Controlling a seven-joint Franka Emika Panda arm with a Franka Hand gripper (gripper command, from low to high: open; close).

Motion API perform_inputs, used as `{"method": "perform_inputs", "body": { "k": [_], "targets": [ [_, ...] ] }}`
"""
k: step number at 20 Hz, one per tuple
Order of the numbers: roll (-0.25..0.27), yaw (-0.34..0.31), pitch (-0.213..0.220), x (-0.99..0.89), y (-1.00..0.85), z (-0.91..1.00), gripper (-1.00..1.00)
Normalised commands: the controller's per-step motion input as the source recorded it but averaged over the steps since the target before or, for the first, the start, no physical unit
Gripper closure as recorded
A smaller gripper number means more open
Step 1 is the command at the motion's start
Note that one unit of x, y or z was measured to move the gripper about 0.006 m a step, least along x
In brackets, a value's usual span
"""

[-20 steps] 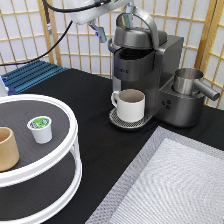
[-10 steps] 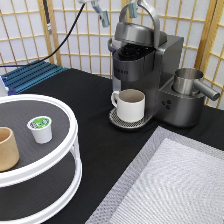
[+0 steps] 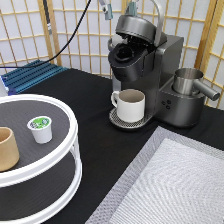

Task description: Make coffee

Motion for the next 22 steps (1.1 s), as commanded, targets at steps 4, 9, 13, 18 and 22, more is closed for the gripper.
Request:
{"method": "perform_inputs", "body": {
  "k": [4, 9, 13, 18, 22],
  "targets": [
    [-0.202, 0.096, 0.234, 0.39, 0.46, 0.71, -1.0],
    [-0.196, 0.072, 0.251, 0.42, 0.34, 0.55, -1.0],
    [-0.046, 0.004, 0.073, 0.06, -0.35, 0.72, -1.0],
    [0.148, 0.0, 0.0, 0.01, -0.96, 0.45, -1.0],
    [0.227, 0.0, 0.035, 0.0, -0.94, 0.08, -1.0]
  ]
}}
